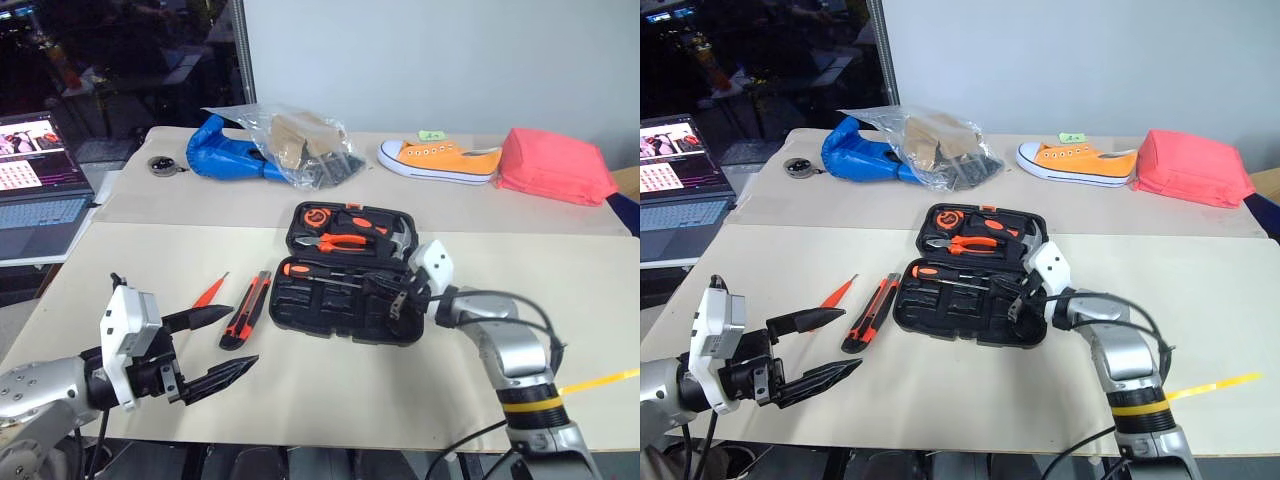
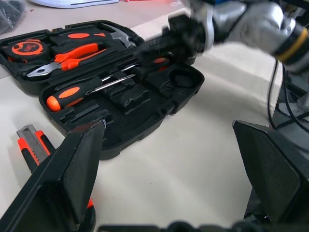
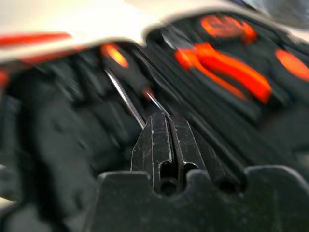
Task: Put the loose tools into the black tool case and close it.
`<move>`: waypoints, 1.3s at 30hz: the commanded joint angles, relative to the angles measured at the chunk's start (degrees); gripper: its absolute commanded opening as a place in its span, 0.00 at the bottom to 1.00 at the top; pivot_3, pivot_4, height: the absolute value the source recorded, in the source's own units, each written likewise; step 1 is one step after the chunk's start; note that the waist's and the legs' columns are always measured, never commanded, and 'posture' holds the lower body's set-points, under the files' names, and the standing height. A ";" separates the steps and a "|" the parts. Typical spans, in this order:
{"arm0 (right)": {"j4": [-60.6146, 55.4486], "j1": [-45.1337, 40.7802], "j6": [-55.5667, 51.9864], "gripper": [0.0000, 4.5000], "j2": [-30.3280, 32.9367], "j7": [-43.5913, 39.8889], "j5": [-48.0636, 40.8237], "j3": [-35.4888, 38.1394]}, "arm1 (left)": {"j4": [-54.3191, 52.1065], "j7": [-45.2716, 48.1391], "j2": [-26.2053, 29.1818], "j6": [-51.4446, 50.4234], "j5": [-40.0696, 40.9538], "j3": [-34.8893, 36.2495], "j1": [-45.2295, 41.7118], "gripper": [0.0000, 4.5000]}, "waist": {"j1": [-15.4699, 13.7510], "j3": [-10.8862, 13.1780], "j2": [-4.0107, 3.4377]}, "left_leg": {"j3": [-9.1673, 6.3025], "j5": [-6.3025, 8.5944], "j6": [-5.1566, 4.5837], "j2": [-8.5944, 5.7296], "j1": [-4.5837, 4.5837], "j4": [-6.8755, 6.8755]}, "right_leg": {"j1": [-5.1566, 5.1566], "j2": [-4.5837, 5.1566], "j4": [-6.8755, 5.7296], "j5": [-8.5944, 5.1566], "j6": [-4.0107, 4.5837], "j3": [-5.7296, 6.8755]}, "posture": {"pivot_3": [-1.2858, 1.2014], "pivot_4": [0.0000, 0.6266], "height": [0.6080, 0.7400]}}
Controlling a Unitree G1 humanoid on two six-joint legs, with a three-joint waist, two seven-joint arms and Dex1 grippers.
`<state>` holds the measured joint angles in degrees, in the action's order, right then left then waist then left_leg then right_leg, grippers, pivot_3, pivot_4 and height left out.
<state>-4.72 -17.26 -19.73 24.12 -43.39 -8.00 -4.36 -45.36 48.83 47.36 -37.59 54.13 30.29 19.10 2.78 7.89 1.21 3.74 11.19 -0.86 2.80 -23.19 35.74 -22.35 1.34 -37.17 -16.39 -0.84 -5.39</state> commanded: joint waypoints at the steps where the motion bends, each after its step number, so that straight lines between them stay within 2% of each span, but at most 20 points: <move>1: 0.53 0.86 4.29 0.01 1.47 1.74 6.49 -5.51 | -0.03 -0.30 0.37 1.11 0.18 -0.14 -1.12 1.00 | 0.06 0.00 0.00 | 0.00 0.00 0.00 0.00 0.02 0.00 | 0.02 -0.01 0.00 0.00 0.00 0.01 | 0.52 0.24 1.00; 4: 3.75 0.42 5.18 0.01 5.63 -0.64 11.96 -10.59 | 0.13 -0.24 0.59 0.89 0.29 0.00 -1.49 1.00 | -0.02 -0.04 0.02 | 0.00 0.00 0.00 0.02 0.18 0.00 | 0.13 -0.04 -0.01 -0.01 0.01 0.00 | 0.52 0.24 1.00; 9: 4.61 -1.49 1.96 0.01 8.75 -5.34 12.69 -14.47 | 0.70 0.81 0.47 1.59 -1.14 1.08 0.22 1.00 | -0.26 -0.36 0.33 | -0.01 0.00 0.00 0.03 0.46 -0.01 | 0.27 -0.04 0.02 -0.04 0.05 0.02 | 0.52 0.24 1.00; 11: 1.72 -1.66 3.94 0.01 7.30 -4.69 9.93 -12.47 | 1.28 0.93 -0.57 2.94 -3.10 2.12 1.94 1.00 | -0.32 -0.44 0.47 | -0.01 0.01 0.01 0.04 0.59 -0.03 | 0.28 0.00 0.06 -0.06 0.06 0.03 | 0.52 0.24 1.00; 15: -12.45 -0.09 -1.03 0.01 3.87 -6.77 -9.27 0.37 | 3.30 -8.36 -4.43 3.23 -9.29 2.82 2.46 1.00 | -0.41 -0.46 0.51 | -0.03 0.01 0.01 0.06 0.35 -0.10 | 0.28 0.03 0.04 -0.05 0.07 0.02 | 0.52 0.24 1.00; 16: -16.04 -0.06 -2.89 0.11 5.28 -8.59 -14.11 3.62 | 4.11 -12.07 -4.55 0.63 -9.71 2.75 1.46 1.00 | -0.39 -0.27 0.24 | -0.03 0.01 0.01 0.06 0.30 -0.10 | 0.22 0.02 0.04 -0.05 0.07 0.02 | 0.52 0.24 1.00; 18: -22.51 0.37 -7.06 0.18 9.48 -12.47 -21.90 7.39 | 6.41 -19.14 -2.46 -6.47 -12.19 2.82 -0.60 1.00 | -0.39 -0.16 0.09 | -0.10 0.01 0.00 0.03 -0.01 -0.03 | 0.05 0.02 -0.01 -0.01 -0.01 0.02 | 0.52 0.24 1.00; 21: -28.42 2.67 -12.98 0.43 16.72 -17.87 -32.19 11.47 | 10.81 -20.25 3.29 -13.73 -12.76 0.02 -4.93 1.00 | -0.92 -0.15 0.22 | -0.22 0.01 0.00 -0.03 0.02 -0.01 | 0.15 0.02 0.04 -0.05 -0.13 0.13 | 0.52 0.24 1.00; 24: -30.35 4.38 -13.19 0.64 19.54 -17.61 -34.32 13.42 | 17.11 -20.81 6.70 -18.80 -13.78 -5.63 -11.85 1.00 | -1.03 -0.15 0.34 | -0.29 0.01 0.01 0.05 0.09 -0.07 | 0.19 -0.02 0.06 -0.08 -0.04 0.28 | 0.52 0.24 1.00; 27: -31.65 7.29 -12.00 0.88 21.07 -16.99 -33.79 15.74 | 22.42 -18.71 8.49 -18.45 -17.09 -13.71 -19.21 1.00 | -1.10 -0.12 0.26 | -0.21 0.01 0.01 -0.01 0.04 -0.05 | 0.11 0.03 0.05 -0.08 -0.04 0.22 | 0.52 0.24 1.00; 29: -33.26 9.17 -11.36 0.99 21.33 -15.97 -33.80 17.00 | 26.98 -17.22 8.57 -18.51 -19.04 -18.75 -24.76 1.00 | -1.17 -0.12 0.27 | -0.17 0.01 0.01 -0.03 0.03 -0.05 | 0.10 0.05 0.06 -0.08 -0.04 0.20 | 0.52 0.24 1.00; 31: -34.92 11.35 -10.61 0.99 21.30 -14.90 -33.01 17.69 | 32.49 -15.84 8.17 -17.33 -22.05 -23.30 -29.46 1.00 | -1.26 -0.12 0.27 | -0.16 0.01 0.00 -0.05 -0.02 -0.05 | 0.07 0.03 0.06 -0.08 -0.05 0.20 | 0.52 0.24 1.00; 34: -36.55 12.76 -9.99 1.00 20.98 -12.61 -32.14 18.14 | 37.07 -12.15 8.67 -16.53 -24.90 -28.65 -33.46 0.83 | -1.17 -0.12 0.27 | -0.18 0.02 0.01 -0.05 -0.10 -0.08 | -0.01 -0.08 0.07 -0.09 -0.05 0.18 | 0.52 0.24 1.00; 39: -37.57 14.12 -8.80 1.00 20.93 -10.99 -31.31 17.70 | 39.13 -6.62 8.95 -11.76 -28.84 -33.05 -32.87 0.42 | -1.11 -0.13 0.26 | -0.18 0.04 0.05 -0.06 -0.14 -0.10 | -0.05 -0.05 0.06 -0.13 -0.11 0.10 | 0.52 0.24 1.00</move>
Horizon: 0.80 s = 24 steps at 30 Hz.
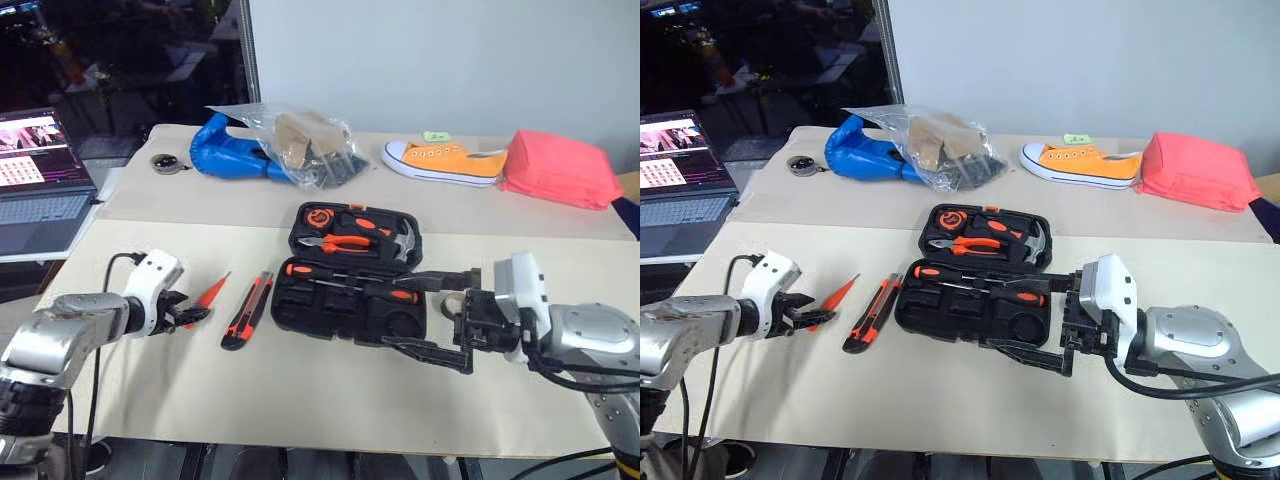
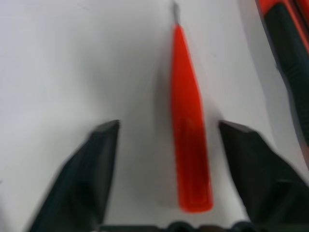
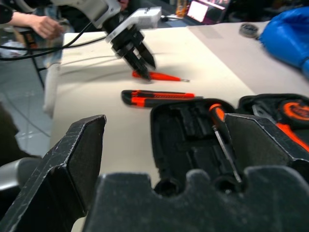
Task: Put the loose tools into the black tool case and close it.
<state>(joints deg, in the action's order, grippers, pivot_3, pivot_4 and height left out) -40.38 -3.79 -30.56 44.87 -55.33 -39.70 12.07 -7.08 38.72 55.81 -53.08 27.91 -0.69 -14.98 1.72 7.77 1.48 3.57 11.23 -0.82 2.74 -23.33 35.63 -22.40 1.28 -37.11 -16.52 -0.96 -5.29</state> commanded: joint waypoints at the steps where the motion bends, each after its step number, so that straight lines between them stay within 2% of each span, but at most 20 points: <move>1: -1.88 0.88 2.31 1.00 0.19 1.12 0.51 1.37 | 0.37 3.66 0.16 4.02 -2.58 -1.61 1.73 0.36 | -0.13 0.00 -0.01 | 0.00 0.00 0.00 -0.01 0.02 0.00 | 0.03 0.03 0.00 -0.01 -0.02 0.00 | 0.52 0.24 1.00; 3: -1.79 0.95 2.67 1.00 -0.12 1.66 0.20 1.69 | -1.45 4.43 -0.59 6.79 -2.18 0.88 2.87 0.19 | -0.20 0.00 -0.01 | 0.03 0.00 0.00 -0.02 0.03 0.03 | 0.06 0.08 0.00 -0.01 -0.03 -0.02 | 0.52 0.24 1.00; 4: -1.64 1.02 2.96 1.00 -0.28 1.79 0.09 1.90 | -2.53 5.08 -1.01 8.05 -1.30 2.76 3.20 0.14 | -0.21 0.00 -0.01 | 0.03 0.00 0.00 -0.02 0.04 0.04 | 0.07 0.09 0.00 -0.01 -0.03 -0.02 | 0.52 0.24 1.00; 7: -0.99 2.37 4.73 1.00 -0.32 0.96 0.12 3.57 | -9.57 13.21 0.41 9.06 6.80 8.73 1.77 0.14 | -0.60 0.03 0.06 | 0.05 0.00 0.00 -0.03 0.05 0.06 | 0.09 0.13 -0.01 0.00 -0.05 -0.02 | 0.52 0.24 1.00; 9: -0.76 3.29 5.21 1.00 -0.11 0.72 -0.53 4.57 | -12.51 17.06 1.36 8.67 9.31 8.90 0.01 0.14 | -0.98 0.06 0.13 | 0.00 0.00 0.00 0.01 -0.06 0.11 | 0.04 0.09 0.00 0.01 -0.05 0.08 | 0.52 0.24 1.00; 11: -0.99 5.44 5.29 1.00 0.49 0.13 -0.92 6.46 | -14.22 19.99 1.47 8.80 8.27 3.76 -5.71 0.14 | -1.50 0.06 0.07 | -0.03 0.00 0.00 -0.03 -0.05 0.14 | 0.09 0.12 -0.01 0.00 -0.05 0.14 | 0.52 0.24 1.00; 15: -2.28 11.58 5.42 1.00 1.79 -0.89 -1.09 12.36 | -8.71 26.76 -3.31 14.98 -2.74 -12.98 -20.69 0.14 | -2.52 -0.05 -0.16 | 0.07 -0.01 -0.01 -0.27 -0.02 0.25 | 0.24 0.09 0.00 -0.05 -0.15 0.21 | 0.52 0.24 1.00; 20: -1.52 16.36 5.54 1.00 2.46 -1.62 -0.84 18.57 | 12.31 31.66 -15.34 28.55 -17.16 -27.87 -33.66 0.14 | -1.70 -0.06 -0.19 | 0.05 -0.01 -0.04 -0.46 -0.04 0.32 | 0.24 -0.04 -0.01 -0.04 -0.22 -0.04 | 0.52 0.24 1.00; 22: -2.01 17.75 5.45 1.00 2.45 -1.36 -0.63 20.02 | 21.07 31.43 -19.85 34.68 -21.97 -30.81 -37.12 0.14 | -1.42 -0.05 -0.17 | 0.01 -0.02 -0.05 -0.53 -0.08 0.35 | 0.20 -0.11 -0.01 -0.03 -0.23 -0.07 | 0.52 0.24 1.00; 24: -3.34 18.34 4.70 1.00 2.23 -0.10 -1.37 20.93 | 27.43 32.17 -23.33 36.65 -23.95 -31.73 -39.68 0.14 | -1.16 -0.04 -0.15 | -0.09 -0.02 -0.05 -0.61 -0.14 0.34 | 0.20 -0.10 -0.01 -0.03 -0.24 -0.04 | 0.52 0.24 1.00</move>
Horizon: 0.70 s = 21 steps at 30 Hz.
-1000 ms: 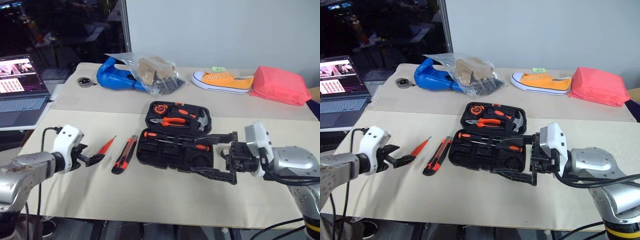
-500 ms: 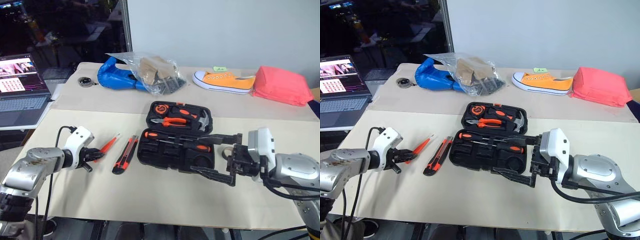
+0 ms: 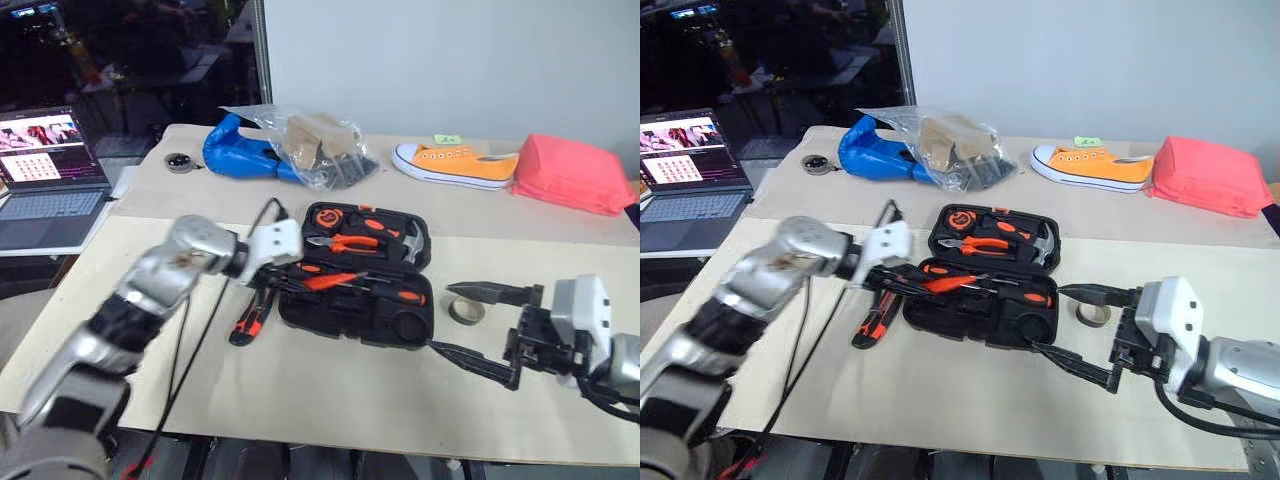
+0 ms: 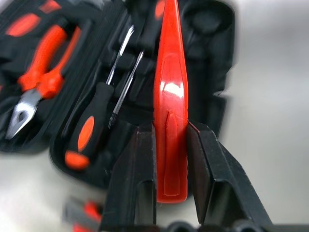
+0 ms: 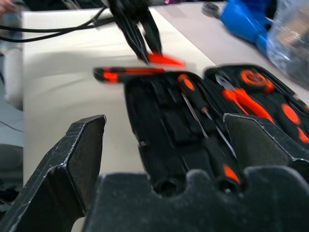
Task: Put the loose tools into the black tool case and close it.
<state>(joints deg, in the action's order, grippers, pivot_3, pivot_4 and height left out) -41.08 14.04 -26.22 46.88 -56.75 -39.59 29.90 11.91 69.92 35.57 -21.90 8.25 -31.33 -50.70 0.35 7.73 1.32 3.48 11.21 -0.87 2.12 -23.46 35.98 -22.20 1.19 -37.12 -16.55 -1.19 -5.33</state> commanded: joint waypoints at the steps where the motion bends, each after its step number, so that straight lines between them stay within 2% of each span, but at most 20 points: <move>1: -3.57 1.00 0.11 1.00 0.03 1.90 -1.80 3.35 | 11.01 1.37 -3.79 7.80 -6.03 -1.79 -4.74 0.14 | 0.46 0.00 0.00 | -0.02 0.01 -0.01 0.01 -0.04 -0.01 | -0.02 0.00 0.01 0.00 0.00 -0.02 | 0.52 0.24 1.00; 9: -6.54 3.71 0.15 1.00 -0.57 4.59 -2.20 3.45 | 20.54 7.73 -4.79 14.37 -12.14 -2.64 -7.80 0.14 | 0.86 0.00 0.00 | -0.33 0.06 -0.10 -0.07 -0.14 0.00 | -0.06 0.04 -0.03 -0.07 -0.12 -0.10 | 0.52 0.24 1.00; 15: -6.71 4.54 0.90 1.00 -0.59 5.39 -1.59 3.05 | 18.50 12.36 -3.84 11.51 -13.70 -1.99 -8.84 0.14 | 1.37 -0.01 -0.01 | -0.34 0.06 -0.09 -0.06 -0.05 0.09 | 0.01 0.01 -0.08 -0.16 -0.40 -0.14 | 0.52 0.24 1.00; 21: -6.65 3.27 0.88 1.00 -0.41 6.58 -1.14 1.34 | 17.80 13.45 -4.56 10.92 -13.15 0.79 -10.51 0.14 | 2.04 0.00 -0.01 | -0.38 0.06 -0.10 -0.07 -0.10 0.04 | -0.01 0.02 -0.07 -0.12 -0.32 -0.13 | 0.52 0.24 1.00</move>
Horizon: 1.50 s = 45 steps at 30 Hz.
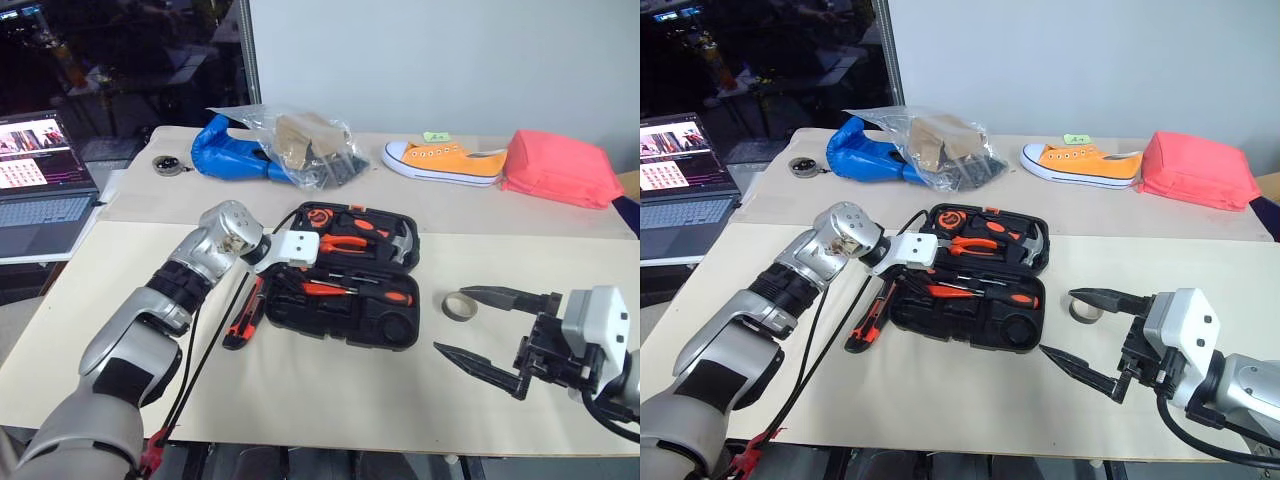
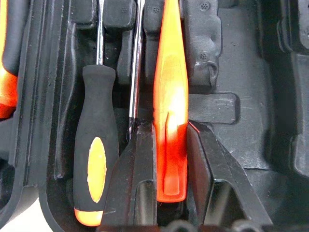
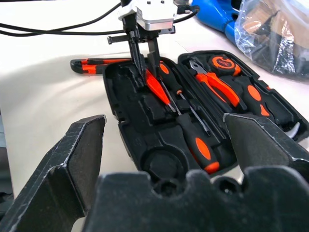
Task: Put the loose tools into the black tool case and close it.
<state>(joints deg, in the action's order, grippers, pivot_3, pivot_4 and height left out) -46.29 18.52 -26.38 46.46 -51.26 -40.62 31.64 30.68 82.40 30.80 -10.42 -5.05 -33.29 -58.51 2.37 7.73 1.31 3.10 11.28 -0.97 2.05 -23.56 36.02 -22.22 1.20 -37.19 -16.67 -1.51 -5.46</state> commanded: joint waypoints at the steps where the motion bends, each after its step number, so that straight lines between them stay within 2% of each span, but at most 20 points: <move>1: -1.37 -1.44 0.99 1.00 0.08 1.24 -0.19 -0.51 | -1.41 2.10 -0.24 -2.47 1.64 3.92 -3.65 0.14 | 0.00 0.00 0.00 | 0.00 0.00 0.00 0.00 -0.02 0.00 | -0.01 0.00 0.00 0.00 0.00 0.00 | 0.52 0.24 1.00; 3: -1.43 -1.64 0.89 1.00 0.17 1.52 -0.35 -0.68 | -2.00 3.56 -0.58 -4.85 3.09 5.26 -4.64 0.14 | -0.13 0.01 0.01 | -0.03 0.00 0.00 -0.01 -0.07 0.03 | -0.02 0.01 0.00 0.00 -0.01 0.02 | 0.52 0.24 1.00; 10: -1.30 -1.59 1.25 1.00 -0.07 1.65 -0.17 -1.35 | -1.24 4.68 0.26 -2.82 -0.09 4.03 -4.02 0.14 | -0.53 -0.03 -0.07 | -0.12 -0.01 -0.01 -0.09 -0.17 0.12 | 0.00 0.03 -0.01 -0.01 -0.03 0.02 | 0.52 0.24 1.00; 25: -2.10 1.02 1.94 1.00 -1.11 1.60 0.83 -1.36 | -1.28 4.85 -2.14 -5.59 -2.41 3.16 -1.36 0.14 | -1.57 -0.04 -0.08 | -0.17 -0.01 -0.01 -0.10 -0.19 0.21 | 0.01 0.03 -0.05 0.00 0.00 0.06 | 0.52 0.24 1.00; 45: -2.92 1.69 1.97 1.00 -1.36 2.09 1.57 -1.70 | 8.18 2.88 -5.50 1.64 -7.85 2.19 -3.58 0.14 | -1.50 -0.15 -0.26 | -0.15 -0.13 -0.19 -0.15 0.18 0.31 | 0.14 0.03 -0.57 -0.17 -0.29 -0.02 | 0.52 0.24 1.00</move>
<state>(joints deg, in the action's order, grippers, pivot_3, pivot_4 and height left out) -47.72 20.41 -25.90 45.30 -49.53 -38.94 29.45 38.09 84.94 25.55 -8.90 -12.21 -30.89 -61.92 0.87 7.57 1.04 2.95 11.14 -1.17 1.90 -23.37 36.33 -22.08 1.23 -37.78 -16.84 -1.80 -5.49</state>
